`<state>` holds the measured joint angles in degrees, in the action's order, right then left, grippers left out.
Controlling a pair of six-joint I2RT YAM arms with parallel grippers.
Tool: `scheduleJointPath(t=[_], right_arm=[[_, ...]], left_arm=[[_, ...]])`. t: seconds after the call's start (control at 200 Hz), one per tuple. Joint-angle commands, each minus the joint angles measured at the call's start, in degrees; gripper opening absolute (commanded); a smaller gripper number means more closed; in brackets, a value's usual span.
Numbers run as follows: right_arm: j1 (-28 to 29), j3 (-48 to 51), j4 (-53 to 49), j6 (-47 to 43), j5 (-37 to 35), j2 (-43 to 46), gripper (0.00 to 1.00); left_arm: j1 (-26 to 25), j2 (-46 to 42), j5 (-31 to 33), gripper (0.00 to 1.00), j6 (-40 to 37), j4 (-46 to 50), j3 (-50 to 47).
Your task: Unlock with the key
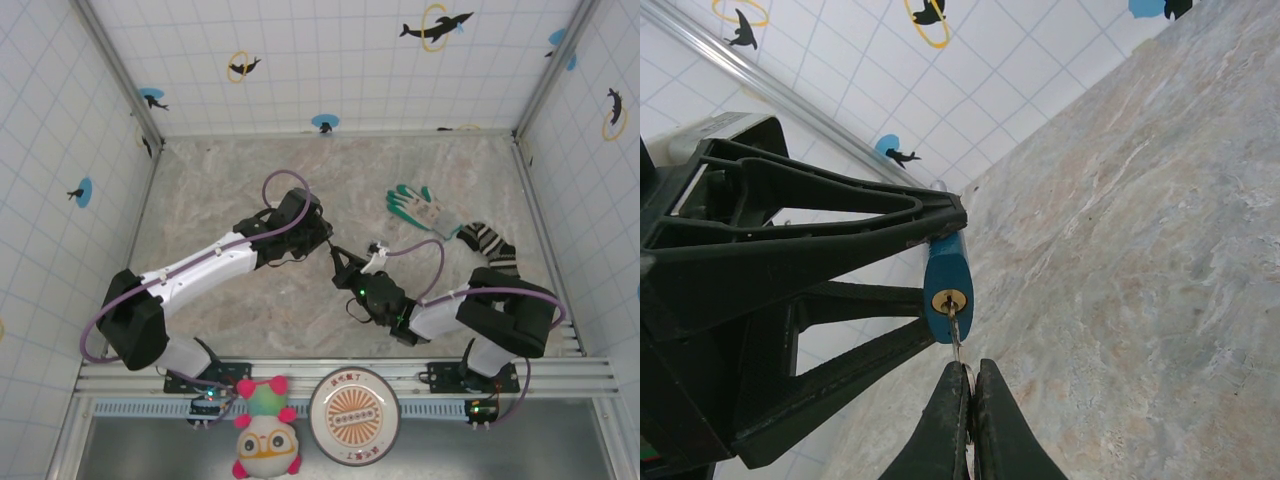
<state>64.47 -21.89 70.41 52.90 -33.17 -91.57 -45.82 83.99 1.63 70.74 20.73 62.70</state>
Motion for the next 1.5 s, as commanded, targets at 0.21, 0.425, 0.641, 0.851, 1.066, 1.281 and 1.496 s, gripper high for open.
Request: scheduleJointPath(t=[0.21, 0.425, 0.641, 0.851, 1.066, 1.281, 1.496], right_arm=[[-1.1, -4.9, -8.5, 0.2, -2.3, 4.4, 0.0], [-0.9, -6.1, -12.8, -0.8, -3.3, 5.8, 0.0], [-1.0, -7.3, -14.7, -0.9, -3.1, 6.0, 0.0], [-1.0, -7.0, -14.2, -0.4, -2.8, 5.8, 0.0], [-1.1, -6.3, -13.1, 0.1, -2.7, 5.6, 0.0], [-3.7, -7.4, -13.1, -0.4, 0.2, 5.5, 0.0], [-7.1, -10.0, -14.3, -2.9, 4.8, 6.3, 0.0]], left_arm=[[-1.3, 0.0, -2.0, 0.18, -0.2, -0.8, 0.8], [-1.5, 0.5, -2.1, 0.16, -0.2, -0.9, 1.0], [-1.7, 0.7, -2.2, 0.15, -0.2, -0.9, 1.0], [-1.8, 0.5, -2.1, 0.15, -0.1, -0.9, 0.7], [-1.9, 0.4, -2.7, 0.1, -0.4, -1.4, 0.6], [-3.0, 1.5, -5.6, 0.0, -2.2, -3.0, 1.6], [-4.3, 3.5, -8.8, 0.0, -4.1, -4.2, 3.3]])
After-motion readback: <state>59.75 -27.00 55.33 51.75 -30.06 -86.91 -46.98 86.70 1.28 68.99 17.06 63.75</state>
